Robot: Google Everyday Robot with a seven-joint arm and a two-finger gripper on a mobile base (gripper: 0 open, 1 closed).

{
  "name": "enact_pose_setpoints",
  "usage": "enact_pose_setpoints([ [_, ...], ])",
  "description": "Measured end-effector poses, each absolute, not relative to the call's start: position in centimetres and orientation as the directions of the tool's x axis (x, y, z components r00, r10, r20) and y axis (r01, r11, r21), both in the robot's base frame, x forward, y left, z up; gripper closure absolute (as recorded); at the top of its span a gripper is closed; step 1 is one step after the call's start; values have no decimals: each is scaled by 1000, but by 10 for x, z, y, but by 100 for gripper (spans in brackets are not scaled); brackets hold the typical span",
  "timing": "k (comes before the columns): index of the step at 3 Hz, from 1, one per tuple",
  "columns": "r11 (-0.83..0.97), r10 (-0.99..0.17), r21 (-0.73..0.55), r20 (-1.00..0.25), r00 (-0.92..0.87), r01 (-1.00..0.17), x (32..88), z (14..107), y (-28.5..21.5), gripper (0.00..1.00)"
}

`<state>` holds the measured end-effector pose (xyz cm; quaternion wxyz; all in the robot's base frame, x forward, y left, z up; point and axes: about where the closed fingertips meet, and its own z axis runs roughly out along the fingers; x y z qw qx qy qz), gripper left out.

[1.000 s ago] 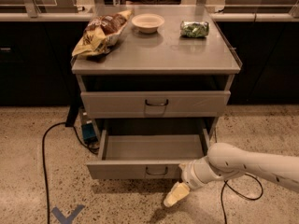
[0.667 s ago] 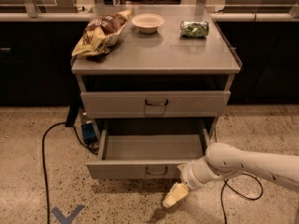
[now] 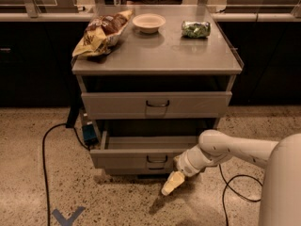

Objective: Close middle drawer

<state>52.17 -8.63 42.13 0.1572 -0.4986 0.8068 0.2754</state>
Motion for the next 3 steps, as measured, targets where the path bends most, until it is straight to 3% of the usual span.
enact_pose_setpoints([
  [2, 363, -715, 269, -533, -452, -892, 538, 421, -82, 0],
  [3, 371, -723, 209, -546, -423, -905, 587, 435, -67, 0],
])
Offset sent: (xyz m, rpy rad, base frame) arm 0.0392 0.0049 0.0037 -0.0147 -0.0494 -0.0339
